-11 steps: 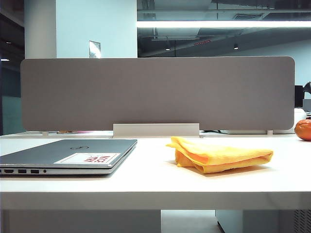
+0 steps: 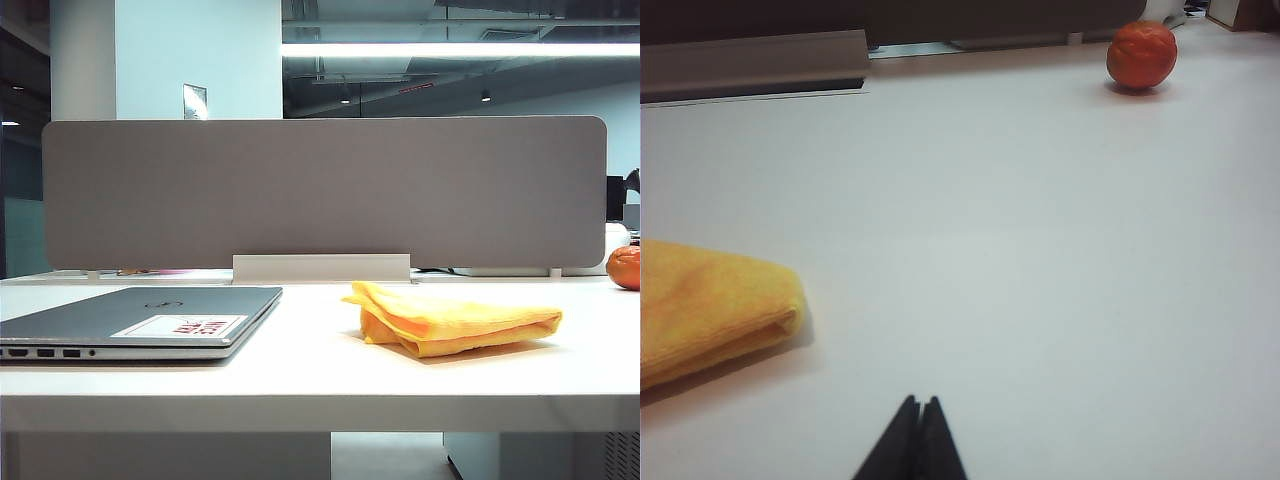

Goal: Pick up the yellow rag and put it over the laptop.

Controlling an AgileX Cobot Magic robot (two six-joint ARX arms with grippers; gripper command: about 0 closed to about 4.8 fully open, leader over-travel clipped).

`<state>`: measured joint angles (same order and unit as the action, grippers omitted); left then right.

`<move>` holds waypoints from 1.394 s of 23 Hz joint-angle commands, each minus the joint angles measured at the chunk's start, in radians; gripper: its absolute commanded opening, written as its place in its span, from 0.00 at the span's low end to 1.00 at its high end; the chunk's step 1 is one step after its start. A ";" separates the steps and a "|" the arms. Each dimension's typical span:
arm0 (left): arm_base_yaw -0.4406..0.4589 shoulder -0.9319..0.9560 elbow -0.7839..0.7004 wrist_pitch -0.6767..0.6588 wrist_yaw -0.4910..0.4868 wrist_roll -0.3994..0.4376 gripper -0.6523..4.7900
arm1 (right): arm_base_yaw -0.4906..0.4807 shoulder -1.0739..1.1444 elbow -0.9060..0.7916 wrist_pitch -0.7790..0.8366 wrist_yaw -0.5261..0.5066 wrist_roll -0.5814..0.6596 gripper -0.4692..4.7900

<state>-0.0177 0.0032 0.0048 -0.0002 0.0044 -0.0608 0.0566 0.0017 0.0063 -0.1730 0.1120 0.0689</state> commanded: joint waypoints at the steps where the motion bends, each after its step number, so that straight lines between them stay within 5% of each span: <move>1: -0.001 0.001 0.003 0.009 -0.005 0.001 0.11 | 0.000 -0.001 -0.004 0.013 0.000 -0.001 0.09; 15: -0.002 0.001 0.006 0.009 0.029 -0.054 0.11 | 0.000 -0.001 -0.004 0.019 -0.016 0.019 0.09; 20: -0.002 0.001 0.024 -0.009 0.135 -0.077 0.11 | 0.000 -0.001 -0.004 0.020 -0.217 0.088 0.09; 26: -0.002 0.018 0.098 -0.047 0.145 -0.086 0.11 | 0.000 -0.001 -0.004 0.020 -0.371 0.088 0.09; 32: -0.002 0.240 0.258 -0.047 0.238 -0.085 0.11 | 0.000 -0.001 -0.004 0.020 -0.381 0.088 0.09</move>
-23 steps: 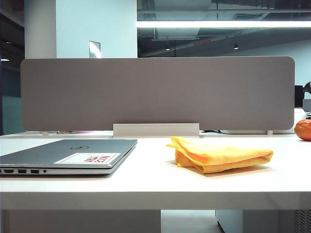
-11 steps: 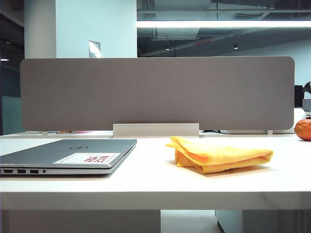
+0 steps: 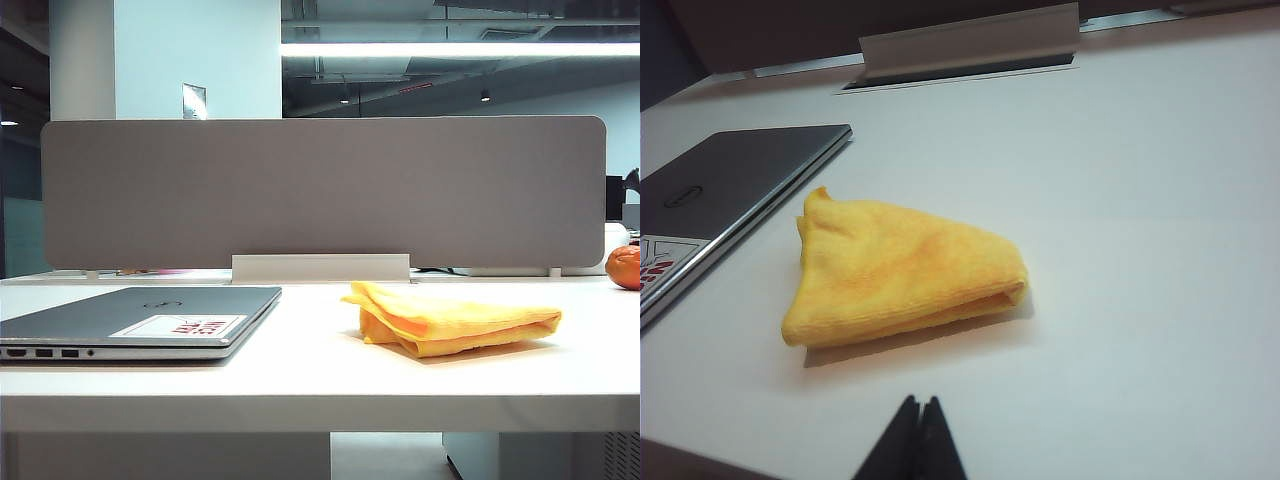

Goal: Pick up the yellow rag and put it over the laptop.

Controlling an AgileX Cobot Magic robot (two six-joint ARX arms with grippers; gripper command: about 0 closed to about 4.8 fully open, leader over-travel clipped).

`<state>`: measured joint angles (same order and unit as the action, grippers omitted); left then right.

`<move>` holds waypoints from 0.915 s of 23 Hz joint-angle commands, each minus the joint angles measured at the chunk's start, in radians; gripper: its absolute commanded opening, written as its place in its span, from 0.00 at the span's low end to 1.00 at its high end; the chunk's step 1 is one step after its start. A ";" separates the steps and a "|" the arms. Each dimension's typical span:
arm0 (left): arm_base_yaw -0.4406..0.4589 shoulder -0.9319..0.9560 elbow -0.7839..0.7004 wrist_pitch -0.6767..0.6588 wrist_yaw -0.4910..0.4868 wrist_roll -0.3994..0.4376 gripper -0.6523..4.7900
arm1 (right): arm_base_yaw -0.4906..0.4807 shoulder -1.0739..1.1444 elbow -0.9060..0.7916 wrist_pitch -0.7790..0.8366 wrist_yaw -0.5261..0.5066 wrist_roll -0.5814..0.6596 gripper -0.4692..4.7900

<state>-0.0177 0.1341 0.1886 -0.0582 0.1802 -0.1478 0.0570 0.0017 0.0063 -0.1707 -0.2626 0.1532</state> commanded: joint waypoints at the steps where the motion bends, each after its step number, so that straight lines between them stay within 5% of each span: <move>1: -0.002 0.142 0.094 0.012 0.074 0.001 0.11 | 0.000 -0.001 -0.004 0.018 -0.006 0.004 0.09; 7: -0.015 0.436 0.276 0.015 0.192 0.000 0.11 | 0.000 -0.001 -0.004 0.018 -0.005 0.004 0.09; 13: -0.184 0.664 0.363 0.079 0.172 -0.003 0.11 | 0.000 -0.001 -0.004 0.018 -0.002 0.004 0.09; 21: -0.492 1.039 0.373 0.381 0.040 -0.003 0.11 | 0.000 -0.001 -0.004 0.018 -0.002 0.004 0.09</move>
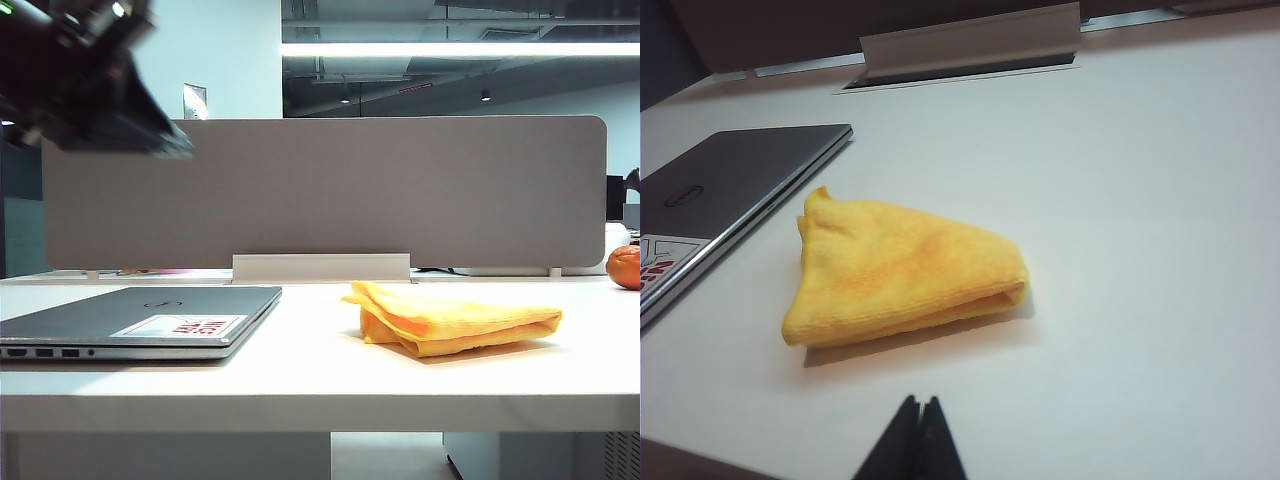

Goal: Pick up the yellow rag and put it over the laptop.

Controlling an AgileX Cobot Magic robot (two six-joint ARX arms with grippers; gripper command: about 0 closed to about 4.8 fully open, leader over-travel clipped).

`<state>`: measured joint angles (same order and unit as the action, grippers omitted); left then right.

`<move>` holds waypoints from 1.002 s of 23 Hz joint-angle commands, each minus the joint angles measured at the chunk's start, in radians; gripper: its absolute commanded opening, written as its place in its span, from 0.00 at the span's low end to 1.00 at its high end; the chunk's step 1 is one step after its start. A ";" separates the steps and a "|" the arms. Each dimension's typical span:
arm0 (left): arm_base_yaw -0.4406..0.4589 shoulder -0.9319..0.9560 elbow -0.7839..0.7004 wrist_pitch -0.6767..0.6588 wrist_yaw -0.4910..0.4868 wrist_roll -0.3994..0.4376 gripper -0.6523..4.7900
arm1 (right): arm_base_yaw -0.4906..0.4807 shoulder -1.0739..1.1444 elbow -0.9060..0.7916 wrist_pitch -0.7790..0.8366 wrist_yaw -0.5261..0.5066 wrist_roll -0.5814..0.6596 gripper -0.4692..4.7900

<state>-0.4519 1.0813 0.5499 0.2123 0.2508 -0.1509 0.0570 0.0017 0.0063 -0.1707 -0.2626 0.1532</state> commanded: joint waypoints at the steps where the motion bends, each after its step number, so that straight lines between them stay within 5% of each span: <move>1: -0.084 0.145 0.026 0.127 -0.031 -0.008 0.11 | 0.000 -0.001 -0.004 0.018 -0.002 0.004 0.09; 7: -0.159 0.352 0.161 0.126 -0.070 -0.008 0.14 | 0.000 -0.001 -0.004 0.018 -0.002 0.003 0.09; 10: -0.180 0.448 0.237 0.126 -0.077 -0.011 0.37 | 0.000 -0.001 -0.004 0.018 -0.002 0.004 0.09; 15: -0.195 0.574 0.338 0.124 -0.072 -0.049 0.38 | -0.001 -0.001 -0.004 0.018 -0.002 0.003 0.09; 17: -0.209 0.611 0.369 0.126 -0.077 -0.064 0.57 | -0.001 -0.001 -0.004 0.018 -0.002 0.004 0.09; 18: -0.213 0.632 0.383 0.126 -0.075 -0.078 0.76 | -0.001 -0.001 -0.004 0.018 -0.002 0.004 0.09; 23: -0.222 0.703 0.391 0.158 -0.081 -0.085 0.86 | 0.000 -0.001 -0.004 0.017 -0.002 0.004 0.09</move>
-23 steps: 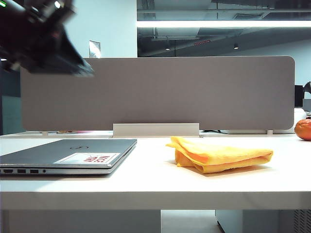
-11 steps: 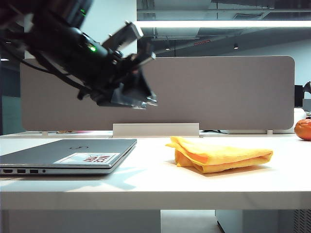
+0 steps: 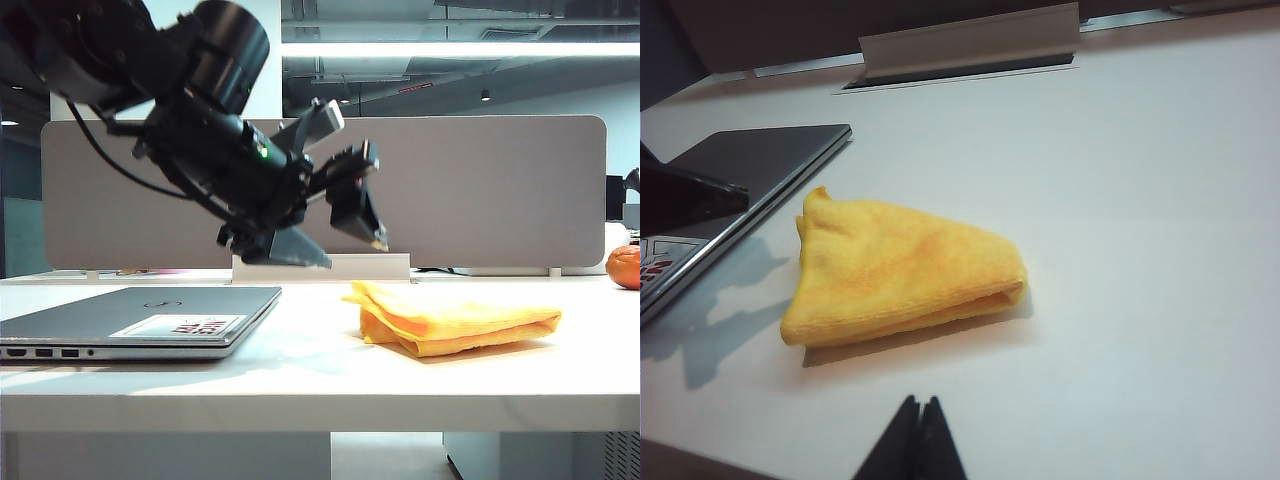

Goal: Pick up the yellow rag and put it over the laptop.

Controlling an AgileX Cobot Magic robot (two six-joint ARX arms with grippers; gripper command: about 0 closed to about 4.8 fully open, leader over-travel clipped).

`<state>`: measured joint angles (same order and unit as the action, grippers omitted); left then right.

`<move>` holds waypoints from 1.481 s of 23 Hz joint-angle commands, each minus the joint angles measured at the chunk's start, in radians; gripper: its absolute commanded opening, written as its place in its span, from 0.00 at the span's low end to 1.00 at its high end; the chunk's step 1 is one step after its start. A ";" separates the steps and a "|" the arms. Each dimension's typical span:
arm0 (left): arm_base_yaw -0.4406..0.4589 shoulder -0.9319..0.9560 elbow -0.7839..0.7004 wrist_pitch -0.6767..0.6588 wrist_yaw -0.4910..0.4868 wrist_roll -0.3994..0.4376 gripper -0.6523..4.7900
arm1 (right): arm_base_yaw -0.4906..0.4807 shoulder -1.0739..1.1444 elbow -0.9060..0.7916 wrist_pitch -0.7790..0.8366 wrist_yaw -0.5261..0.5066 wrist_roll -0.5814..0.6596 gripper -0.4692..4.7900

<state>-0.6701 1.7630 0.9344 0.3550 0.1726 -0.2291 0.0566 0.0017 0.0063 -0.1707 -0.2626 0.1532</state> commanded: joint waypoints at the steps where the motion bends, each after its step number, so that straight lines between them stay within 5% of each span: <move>1: -0.008 0.042 0.006 0.035 -0.006 -0.019 0.95 | 0.000 -0.001 -0.004 0.018 -0.002 0.004 0.09; 17: -0.021 0.251 0.181 0.043 -0.049 -0.041 0.95 | 0.000 -0.001 -0.004 0.018 -0.003 0.004 0.09; 19: -0.022 0.255 0.181 0.041 -0.049 -0.041 0.86 | 0.000 -0.001 -0.004 0.017 -0.002 0.004 0.09; 21: -0.028 0.260 0.181 0.042 -0.049 -0.040 0.64 | 0.000 -0.001 -0.004 0.017 -0.002 0.004 0.09; 23: -0.036 0.261 0.181 0.057 -0.048 -0.040 0.31 | 0.000 -0.001 -0.004 0.017 -0.002 0.004 0.09; 26: -0.039 0.258 0.185 0.086 -0.036 -0.040 0.14 | 0.000 -0.001 -0.004 0.017 -0.002 0.004 0.09; 34: -0.011 0.154 0.187 0.101 -0.043 -0.004 0.11 | 0.000 -0.001 -0.004 0.017 -0.002 0.004 0.09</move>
<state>-0.6971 1.9499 1.1164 0.4320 0.1295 -0.2558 0.0570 0.0017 0.0063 -0.1707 -0.2626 0.1532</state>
